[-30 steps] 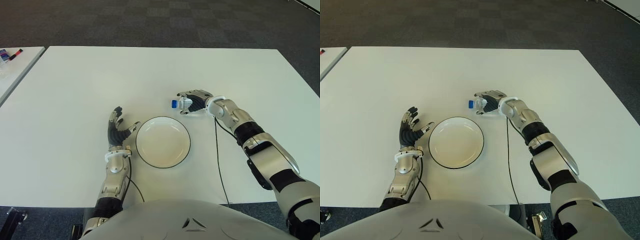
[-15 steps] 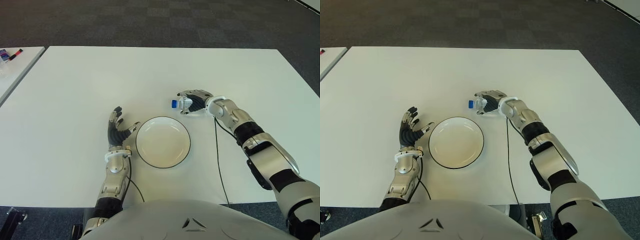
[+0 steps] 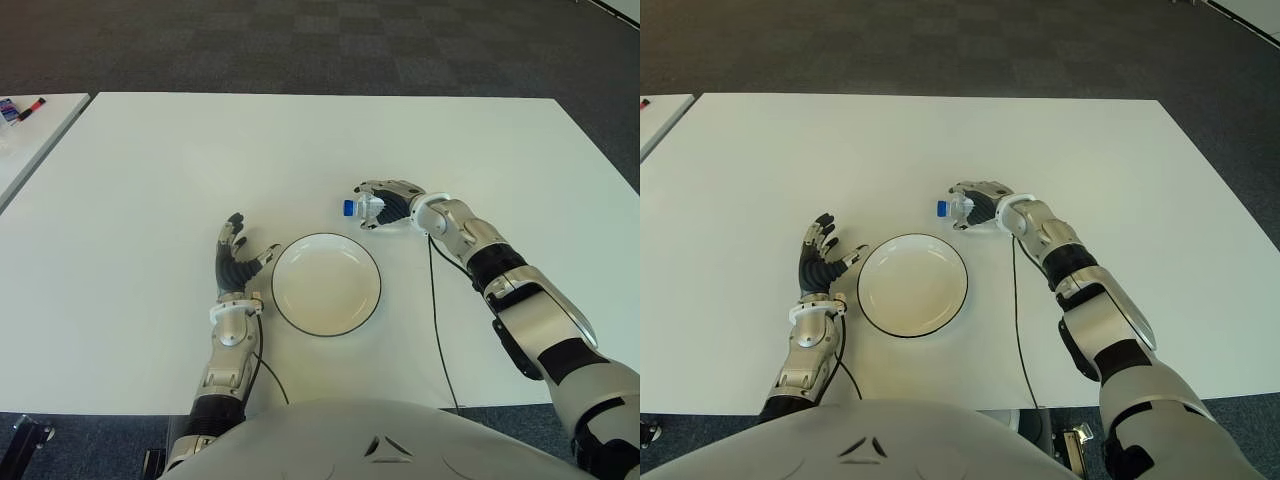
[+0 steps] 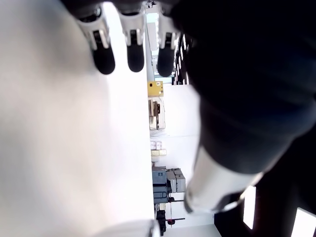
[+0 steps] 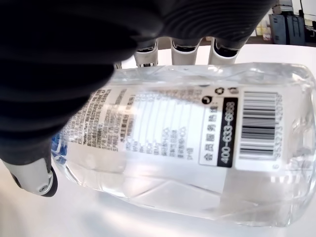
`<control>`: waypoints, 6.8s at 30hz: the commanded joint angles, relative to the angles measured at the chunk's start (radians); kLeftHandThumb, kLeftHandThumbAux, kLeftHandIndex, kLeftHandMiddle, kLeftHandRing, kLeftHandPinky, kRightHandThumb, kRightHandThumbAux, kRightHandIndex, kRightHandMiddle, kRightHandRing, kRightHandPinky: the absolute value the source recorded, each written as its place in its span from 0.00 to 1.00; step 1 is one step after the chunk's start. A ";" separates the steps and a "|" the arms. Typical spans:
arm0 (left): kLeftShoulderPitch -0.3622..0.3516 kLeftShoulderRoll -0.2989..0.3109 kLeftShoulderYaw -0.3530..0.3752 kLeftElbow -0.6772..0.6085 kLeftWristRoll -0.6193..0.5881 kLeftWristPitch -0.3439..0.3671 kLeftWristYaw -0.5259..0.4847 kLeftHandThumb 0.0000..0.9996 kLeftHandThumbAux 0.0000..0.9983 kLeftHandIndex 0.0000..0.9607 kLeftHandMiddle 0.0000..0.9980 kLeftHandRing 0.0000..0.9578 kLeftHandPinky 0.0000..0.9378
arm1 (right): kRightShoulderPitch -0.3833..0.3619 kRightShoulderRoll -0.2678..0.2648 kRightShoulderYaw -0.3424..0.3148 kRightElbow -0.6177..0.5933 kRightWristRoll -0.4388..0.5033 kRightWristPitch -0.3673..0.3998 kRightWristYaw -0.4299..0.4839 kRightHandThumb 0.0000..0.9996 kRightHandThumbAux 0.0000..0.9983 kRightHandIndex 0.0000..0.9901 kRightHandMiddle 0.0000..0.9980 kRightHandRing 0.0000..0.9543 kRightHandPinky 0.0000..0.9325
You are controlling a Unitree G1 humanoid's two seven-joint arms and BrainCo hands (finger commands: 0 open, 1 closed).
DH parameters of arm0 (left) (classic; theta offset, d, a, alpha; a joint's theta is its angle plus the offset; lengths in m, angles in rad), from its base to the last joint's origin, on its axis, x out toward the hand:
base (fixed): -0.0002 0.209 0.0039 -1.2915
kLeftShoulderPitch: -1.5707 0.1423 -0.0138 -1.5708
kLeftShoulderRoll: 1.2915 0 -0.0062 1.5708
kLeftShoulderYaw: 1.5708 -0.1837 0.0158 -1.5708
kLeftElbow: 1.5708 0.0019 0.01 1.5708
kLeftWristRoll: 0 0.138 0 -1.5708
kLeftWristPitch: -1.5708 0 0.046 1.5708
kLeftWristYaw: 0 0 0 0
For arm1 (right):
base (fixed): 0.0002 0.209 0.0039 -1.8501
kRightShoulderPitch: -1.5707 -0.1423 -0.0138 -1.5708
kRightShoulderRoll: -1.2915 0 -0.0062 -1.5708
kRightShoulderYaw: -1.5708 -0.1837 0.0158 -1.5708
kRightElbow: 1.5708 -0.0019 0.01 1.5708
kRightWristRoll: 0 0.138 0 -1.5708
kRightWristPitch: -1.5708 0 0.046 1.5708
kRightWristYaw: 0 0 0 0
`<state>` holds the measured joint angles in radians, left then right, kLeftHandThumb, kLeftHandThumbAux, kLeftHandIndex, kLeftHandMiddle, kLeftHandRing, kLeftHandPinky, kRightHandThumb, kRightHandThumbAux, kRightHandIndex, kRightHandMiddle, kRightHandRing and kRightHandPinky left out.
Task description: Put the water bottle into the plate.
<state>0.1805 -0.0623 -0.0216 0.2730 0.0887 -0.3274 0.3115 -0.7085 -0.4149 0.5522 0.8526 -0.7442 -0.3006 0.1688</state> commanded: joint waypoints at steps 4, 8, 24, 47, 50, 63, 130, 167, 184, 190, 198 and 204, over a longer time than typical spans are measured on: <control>0.014 -0.031 -0.005 0.008 -0.001 0.014 -0.006 0.00 0.95 0.15 0.15 0.13 0.15 | 0.000 0.003 0.001 0.012 0.002 0.004 -0.003 0.48 0.54 0.00 0.04 0.12 0.23; 0.013 -0.034 -0.003 0.008 -0.005 0.015 -0.004 0.00 0.96 0.16 0.15 0.13 0.16 | -0.001 0.002 0.002 0.014 0.001 0.004 -0.002 0.48 0.54 0.00 0.02 0.11 0.24; 0.013 -0.037 -0.005 0.001 0.000 0.028 0.001 0.00 0.95 0.17 0.16 0.13 0.14 | 0.001 -0.004 -0.004 0.019 0.014 -0.022 0.000 0.45 0.55 0.00 0.00 0.04 0.15; 0.008 -0.030 -0.005 0.013 0.006 0.011 -0.002 0.00 0.94 0.16 0.15 0.13 0.16 | -0.032 -0.012 0.039 0.057 -0.040 0.008 0.027 0.28 0.53 0.00 0.00 0.00 0.06; 0.008 -0.028 -0.005 0.014 0.008 0.008 -0.004 0.00 0.94 0.16 0.15 0.13 0.16 | -0.033 -0.013 0.042 0.055 -0.045 0.011 0.027 0.27 0.53 0.00 0.00 0.00 0.06; 0.007 -0.028 -0.001 0.014 0.000 0.014 -0.008 0.00 0.95 0.15 0.14 0.13 0.16 | -0.036 -0.022 0.052 0.054 -0.059 0.007 0.015 0.28 0.54 0.00 0.00 0.00 0.04; 0.006 -0.028 0.003 0.019 -0.019 0.009 -0.017 0.00 0.97 0.15 0.14 0.13 0.16 | -0.007 -0.053 0.016 -0.016 -0.011 0.048 0.079 0.39 0.53 0.00 0.00 0.00 0.18; 0.013 -0.026 -0.004 0.014 0.001 -0.002 -0.009 0.00 0.94 0.14 0.14 0.13 0.17 | -0.044 -0.042 0.065 0.022 -0.048 0.052 0.144 0.36 0.53 0.00 0.04 0.04 0.22; 0.018 -0.033 -0.003 0.016 0.000 -0.021 -0.007 0.00 0.94 0.14 0.14 0.13 0.16 | -0.047 -0.041 0.075 0.018 -0.059 0.048 0.138 0.37 0.52 0.02 0.06 0.06 0.24; 0.022 -0.036 -0.003 0.008 -0.006 -0.019 -0.012 0.00 0.95 0.13 0.14 0.13 0.16 | -0.044 -0.043 0.075 0.010 -0.056 0.037 0.128 0.41 0.52 0.04 0.07 0.07 0.26; 0.027 -0.037 -0.004 -0.002 -0.007 -0.008 -0.012 0.00 0.96 0.13 0.14 0.13 0.16 | -0.044 -0.039 0.077 0.006 -0.063 0.050 0.114 0.50 0.50 0.07 0.09 0.10 0.31; 0.027 -0.038 -0.004 -0.005 -0.006 -0.005 -0.009 0.00 0.96 0.14 0.14 0.13 0.16 | -0.045 -0.022 0.071 0.029 -0.067 0.084 0.084 0.67 0.50 0.11 0.15 0.25 0.53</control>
<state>0.1906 -0.0632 -0.0202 0.2691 0.0857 -0.3543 0.3039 -0.7587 -0.4491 0.6193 0.8644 -0.8036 -0.2393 0.2608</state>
